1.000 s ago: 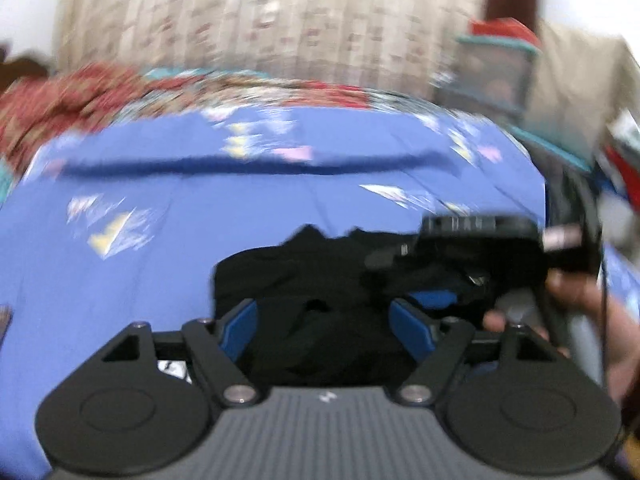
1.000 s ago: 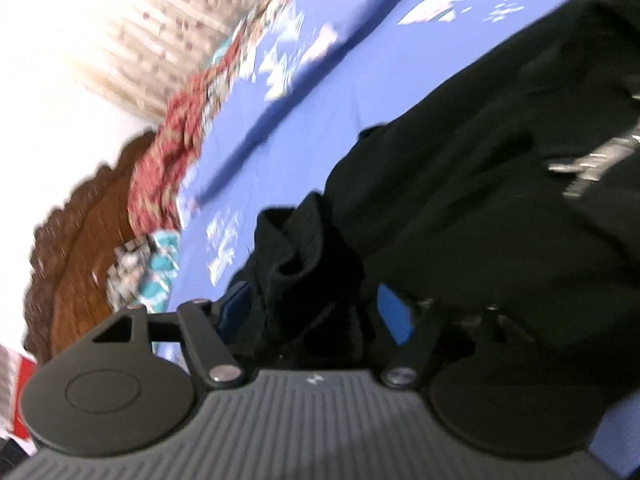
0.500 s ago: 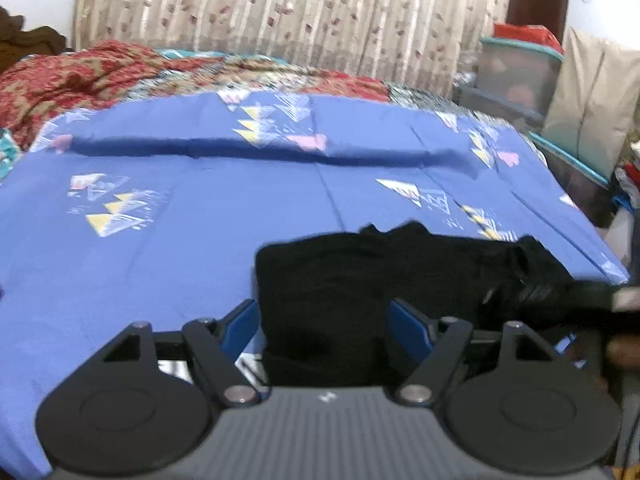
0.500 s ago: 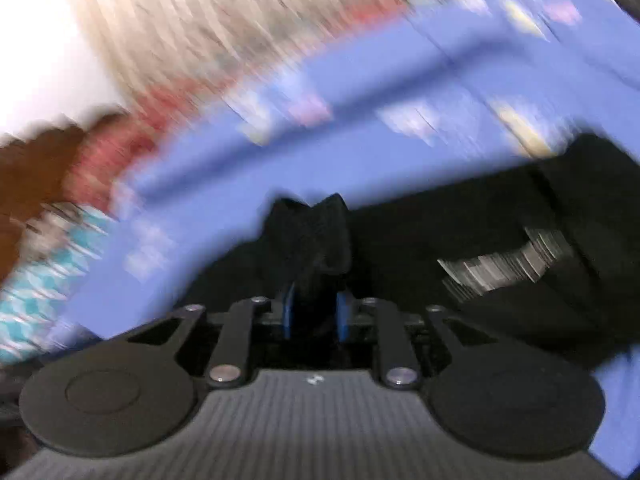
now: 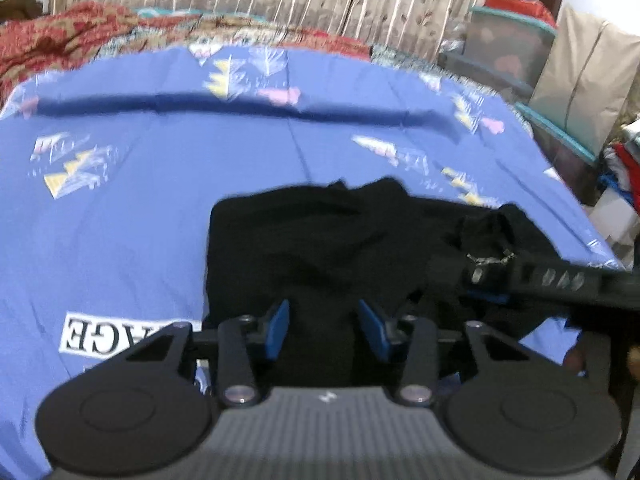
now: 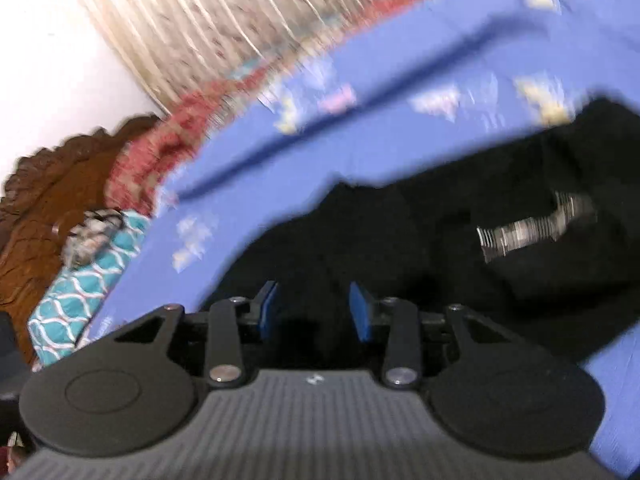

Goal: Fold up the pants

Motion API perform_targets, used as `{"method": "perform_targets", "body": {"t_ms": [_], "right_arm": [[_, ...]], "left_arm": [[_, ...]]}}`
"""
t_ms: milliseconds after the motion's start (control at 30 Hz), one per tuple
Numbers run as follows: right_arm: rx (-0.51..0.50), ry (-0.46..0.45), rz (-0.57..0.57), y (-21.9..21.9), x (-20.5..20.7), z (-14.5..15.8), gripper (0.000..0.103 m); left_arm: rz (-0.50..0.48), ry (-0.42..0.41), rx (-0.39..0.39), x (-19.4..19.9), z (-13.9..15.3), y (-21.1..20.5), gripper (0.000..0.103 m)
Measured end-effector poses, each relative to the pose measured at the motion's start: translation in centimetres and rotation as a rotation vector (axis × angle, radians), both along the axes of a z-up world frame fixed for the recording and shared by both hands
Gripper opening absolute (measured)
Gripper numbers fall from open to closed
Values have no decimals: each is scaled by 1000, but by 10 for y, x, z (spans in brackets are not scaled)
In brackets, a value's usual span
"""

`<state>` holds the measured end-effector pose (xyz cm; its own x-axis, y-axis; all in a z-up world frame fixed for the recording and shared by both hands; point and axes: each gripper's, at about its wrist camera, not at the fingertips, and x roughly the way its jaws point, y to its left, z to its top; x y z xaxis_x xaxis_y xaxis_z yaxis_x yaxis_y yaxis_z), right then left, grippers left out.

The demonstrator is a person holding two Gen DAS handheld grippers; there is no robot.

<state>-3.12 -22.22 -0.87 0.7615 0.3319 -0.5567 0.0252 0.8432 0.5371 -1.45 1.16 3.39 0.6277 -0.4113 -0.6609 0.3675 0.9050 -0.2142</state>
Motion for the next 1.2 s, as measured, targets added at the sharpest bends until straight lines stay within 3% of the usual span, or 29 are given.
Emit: {"method": "perform_targets", "body": {"t_ms": [100, 200, 367, 500, 667, 833, 967, 1200], "right_arm": [[39, 13, -33, -15, 1, -12, 20], [59, 26, -25, -22, 2, -12, 20], [34, 22, -6, -16, -11, 1, 23], [-2, -15, -18, -24, -32, 12, 38], [-93, -25, -44, -28, -57, 13, 40], [-97, 33, -83, -37, -65, 3, 40], [-70, 138, -120, -40, -61, -15, 40], [-15, 125, -145, -45, -62, -25, 41]], "left_arm": [[6, 81, 55, 13, -22, -2, 39], [12, 71, 73, 14, -27, -6, 39], [35, 88, 49, 13, -22, -3, 39], [54, 80, -2, 6, -10, 9, 44], [69, 26, -24, -13, 0, 17, 56], [69, 8, 14, -22, -6, 15, 57], [74, 29, 27, -18, -12, 13, 58], [74, 39, 11, -17, -22, 15, 59]]}}
